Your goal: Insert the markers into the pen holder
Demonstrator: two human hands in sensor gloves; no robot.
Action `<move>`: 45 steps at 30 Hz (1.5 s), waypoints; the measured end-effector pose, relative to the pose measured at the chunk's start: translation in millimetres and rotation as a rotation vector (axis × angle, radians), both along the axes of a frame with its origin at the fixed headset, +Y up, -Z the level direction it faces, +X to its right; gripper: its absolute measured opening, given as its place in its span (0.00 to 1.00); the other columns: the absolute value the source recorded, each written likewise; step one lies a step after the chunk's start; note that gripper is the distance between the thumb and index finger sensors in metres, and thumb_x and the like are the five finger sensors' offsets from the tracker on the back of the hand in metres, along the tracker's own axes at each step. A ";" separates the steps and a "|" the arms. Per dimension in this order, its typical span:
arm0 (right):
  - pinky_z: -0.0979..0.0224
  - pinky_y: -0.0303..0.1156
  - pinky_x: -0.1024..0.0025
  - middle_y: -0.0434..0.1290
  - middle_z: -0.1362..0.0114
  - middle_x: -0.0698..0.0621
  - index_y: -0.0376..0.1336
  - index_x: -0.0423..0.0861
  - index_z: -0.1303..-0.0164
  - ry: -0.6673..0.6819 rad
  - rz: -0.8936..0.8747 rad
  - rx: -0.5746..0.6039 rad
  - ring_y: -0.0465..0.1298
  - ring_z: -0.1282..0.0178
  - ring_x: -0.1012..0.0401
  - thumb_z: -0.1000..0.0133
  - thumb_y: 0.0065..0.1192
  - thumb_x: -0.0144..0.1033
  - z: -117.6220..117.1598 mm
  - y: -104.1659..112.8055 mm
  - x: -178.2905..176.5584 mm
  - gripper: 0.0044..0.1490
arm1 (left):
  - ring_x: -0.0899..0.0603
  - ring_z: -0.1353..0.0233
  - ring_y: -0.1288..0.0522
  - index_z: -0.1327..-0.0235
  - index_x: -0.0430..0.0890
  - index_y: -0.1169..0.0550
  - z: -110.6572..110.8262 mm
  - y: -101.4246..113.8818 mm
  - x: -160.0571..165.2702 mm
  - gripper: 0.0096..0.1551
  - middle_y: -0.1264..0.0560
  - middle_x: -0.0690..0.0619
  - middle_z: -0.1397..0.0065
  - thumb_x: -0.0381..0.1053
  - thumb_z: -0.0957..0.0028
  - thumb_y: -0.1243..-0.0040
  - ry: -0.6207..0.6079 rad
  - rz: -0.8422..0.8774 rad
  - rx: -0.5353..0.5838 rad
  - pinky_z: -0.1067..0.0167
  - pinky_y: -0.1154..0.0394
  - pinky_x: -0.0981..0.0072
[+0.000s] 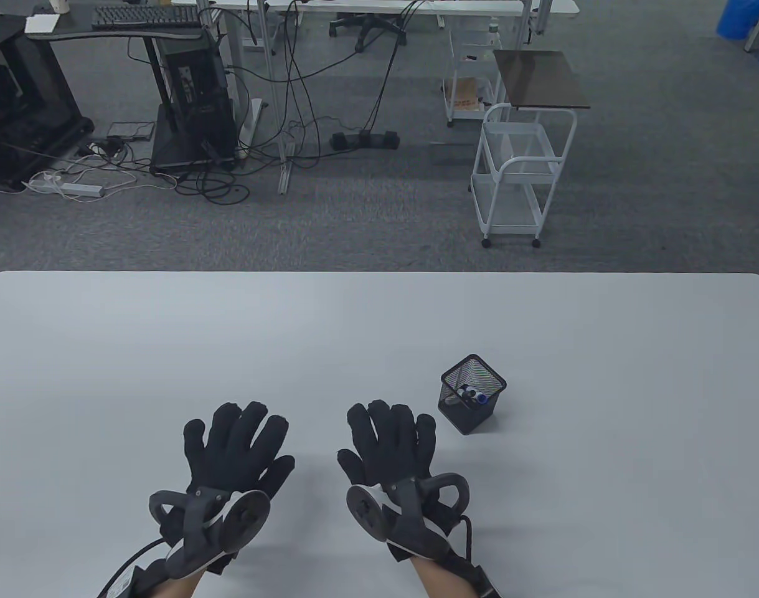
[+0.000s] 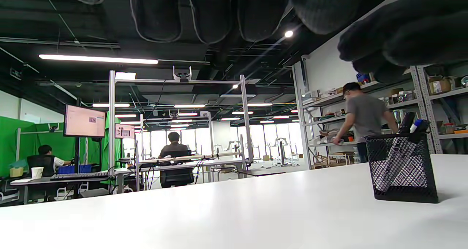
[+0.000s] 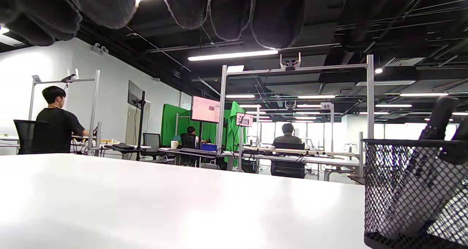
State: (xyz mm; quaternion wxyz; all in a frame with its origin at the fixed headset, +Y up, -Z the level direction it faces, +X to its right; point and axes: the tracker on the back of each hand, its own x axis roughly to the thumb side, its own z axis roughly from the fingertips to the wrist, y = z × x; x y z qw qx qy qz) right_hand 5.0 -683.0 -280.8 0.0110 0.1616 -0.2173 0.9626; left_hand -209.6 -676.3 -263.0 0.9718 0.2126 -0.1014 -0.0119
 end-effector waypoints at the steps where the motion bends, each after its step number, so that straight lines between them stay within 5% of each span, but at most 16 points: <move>1: 0.19 0.44 0.34 0.53 0.09 0.40 0.48 0.50 0.10 0.006 0.000 0.000 0.61 0.13 0.38 0.32 0.45 0.60 0.4 0.7 0.1 0.43 | 0.32 0.08 0.41 0.17 0.64 0.36 1.0 -0.3 1.0 0.35 0.41 0.54 0.08 0.69 0.38 0.50 -0.005 -0.002 0.006 0.19 0.49 0.23; 15: 0.17 0.36 0.33 0.42 0.05 0.42 0.41 0.54 0.07 0.062 0.061 0.038 0.49 0.07 0.36 0.35 0.42 0.67 5.3 -3.5 -9.4 0.49 | 0.30 0.06 0.50 0.14 0.67 0.42 3.7 -3.7 5.9 0.38 0.49 0.55 0.05 0.72 0.39 0.55 -0.081 0.032 -0.001 0.20 0.54 0.20; 45: 0.18 0.37 0.32 0.41 0.05 0.41 0.40 0.54 0.07 0.068 0.078 0.000 0.49 0.07 0.34 0.34 0.41 0.68 5.1 -5.7 -13.0 0.49 | 0.29 0.06 0.49 0.14 0.66 0.42 0.8 -1.8 5.4 0.39 0.48 0.54 0.05 0.72 0.39 0.53 -0.042 0.001 -0.003 0.20 0.53 0.20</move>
